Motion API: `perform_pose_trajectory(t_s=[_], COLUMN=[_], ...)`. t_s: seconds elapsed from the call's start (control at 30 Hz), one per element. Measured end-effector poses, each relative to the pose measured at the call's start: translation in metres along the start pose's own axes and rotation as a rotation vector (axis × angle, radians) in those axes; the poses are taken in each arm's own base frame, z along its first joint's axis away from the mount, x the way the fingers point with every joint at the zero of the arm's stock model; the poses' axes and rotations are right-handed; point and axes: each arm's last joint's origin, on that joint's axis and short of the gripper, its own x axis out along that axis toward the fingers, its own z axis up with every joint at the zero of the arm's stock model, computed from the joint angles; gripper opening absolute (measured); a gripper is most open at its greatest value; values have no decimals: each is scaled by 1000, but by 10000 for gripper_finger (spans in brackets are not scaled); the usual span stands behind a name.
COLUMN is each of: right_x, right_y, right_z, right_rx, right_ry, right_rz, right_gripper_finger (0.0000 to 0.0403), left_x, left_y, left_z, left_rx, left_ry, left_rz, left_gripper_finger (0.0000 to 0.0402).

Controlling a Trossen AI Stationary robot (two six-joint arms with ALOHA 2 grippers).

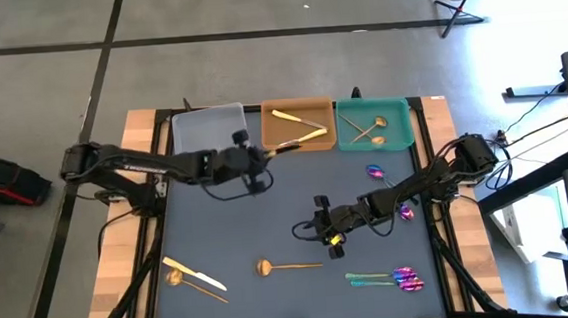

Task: Sort silverware by color (type)
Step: Put the yellow table knife into the orange bin

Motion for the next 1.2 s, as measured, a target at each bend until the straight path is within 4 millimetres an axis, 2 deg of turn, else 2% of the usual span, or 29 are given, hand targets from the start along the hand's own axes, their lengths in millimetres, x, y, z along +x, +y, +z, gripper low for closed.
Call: perform_pose_trajectory(t_s=[0.23, 0.43, 0.63, 0.77, 0.9, 1.03, 1.2], right_x=[8, 11, 11, 11, 11, 11, 12], right_y=[-1, -2, -2, -2, -2, -2, -2], right_z=[-9, -13, -13, -13, -12, -12, -11], right_rx=[36, 26, 16, -10, -53, -58, -56], right_ry=[37, 52, 56, 53, 44, 43, 32], right_rz=[-28, -63, -74, -73, -73, -73, -73], right_gripper_finger=[143, 143, 143, 143, 143, 143, 143], left_x=[53, 92, 119, 123, 118, 97, 56], left_y=[27, 45, 44, 41, 40, 33, 13], left_z=[-6, -15, -27, -32, -32, -17, 6], left_rx=[-31, -67, -90, -87, -95, -90, -66], left_ry=[-156, -103, -36, -5, 34, 38, 22], left_rz=[2, 50, 49, 52, 47, 14, -98], left_gripper_finger=[57, 57, 57, 70, 105, 131, 136])
